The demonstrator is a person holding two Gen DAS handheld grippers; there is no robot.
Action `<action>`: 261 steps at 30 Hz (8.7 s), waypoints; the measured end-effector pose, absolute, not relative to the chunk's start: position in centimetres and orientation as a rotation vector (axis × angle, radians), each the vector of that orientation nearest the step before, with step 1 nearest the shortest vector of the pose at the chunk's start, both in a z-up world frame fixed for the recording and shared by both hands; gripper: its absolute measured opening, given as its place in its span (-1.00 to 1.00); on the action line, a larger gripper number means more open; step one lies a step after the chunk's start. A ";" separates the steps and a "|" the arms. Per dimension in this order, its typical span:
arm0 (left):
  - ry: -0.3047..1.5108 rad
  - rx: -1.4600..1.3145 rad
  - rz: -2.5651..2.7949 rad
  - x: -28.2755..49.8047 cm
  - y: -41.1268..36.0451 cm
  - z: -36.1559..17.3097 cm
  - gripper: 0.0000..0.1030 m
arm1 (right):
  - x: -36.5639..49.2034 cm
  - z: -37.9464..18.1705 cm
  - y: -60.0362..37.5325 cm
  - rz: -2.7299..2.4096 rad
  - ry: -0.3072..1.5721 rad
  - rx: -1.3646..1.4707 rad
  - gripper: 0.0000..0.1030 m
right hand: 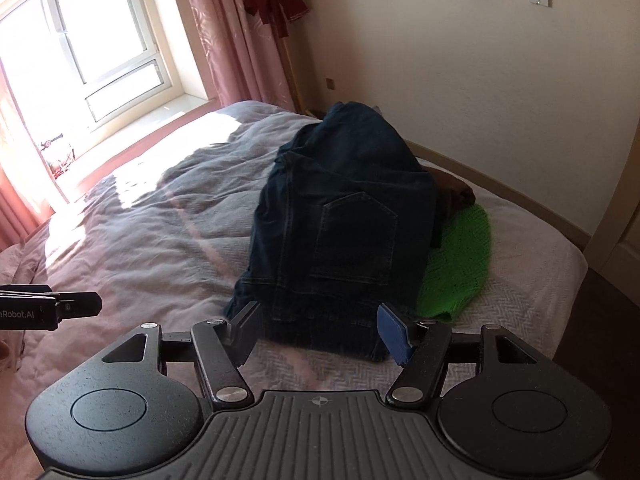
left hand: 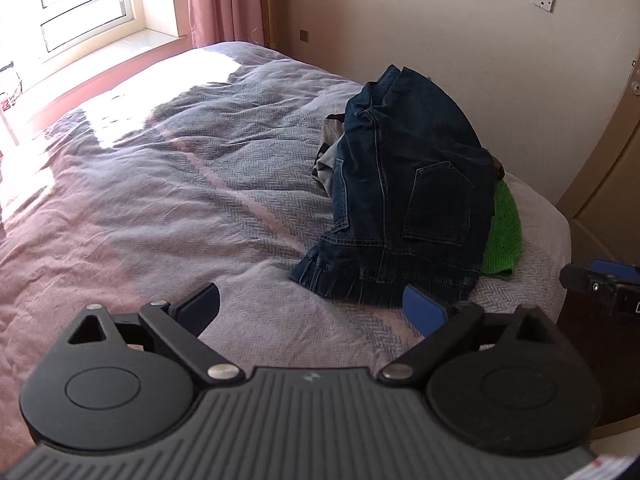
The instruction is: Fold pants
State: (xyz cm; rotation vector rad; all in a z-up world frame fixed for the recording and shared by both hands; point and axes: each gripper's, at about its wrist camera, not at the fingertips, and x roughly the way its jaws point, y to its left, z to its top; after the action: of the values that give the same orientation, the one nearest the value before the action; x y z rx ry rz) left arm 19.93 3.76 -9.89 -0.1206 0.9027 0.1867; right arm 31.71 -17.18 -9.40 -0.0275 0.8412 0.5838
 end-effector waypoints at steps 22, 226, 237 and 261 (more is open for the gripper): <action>0.931 -0.121 0.117 44.8 4.1 -23.2 0.79 | 56.9 -23.0 -19.6 0.412 0.920 0.263 0.18; 0.526 -1.169 1.279 -34.1 38.6 -17.3 -0.32 | 28.6 -13.2 -13.4 0.737 1.038 0.166 -0.41; 0.662 -1.077 1.210 -28.2 33.4 -19.9 -0.16 | 31.8 -22.7 -12.3 0.648 1.330 0.406 -0.02; 1.225 -0.074 0.879 -14.9 40.4 -30.4 -0.93 | 31.3 -27.7 -8.1 0.480 1.323 0.417 -0.02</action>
State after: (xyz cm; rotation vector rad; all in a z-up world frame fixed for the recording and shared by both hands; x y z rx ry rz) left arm -14.89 40.42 -30.37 -0.0742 1.2250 0.8793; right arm 31.34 -8.13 -27.68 0.4170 1.3227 0.4805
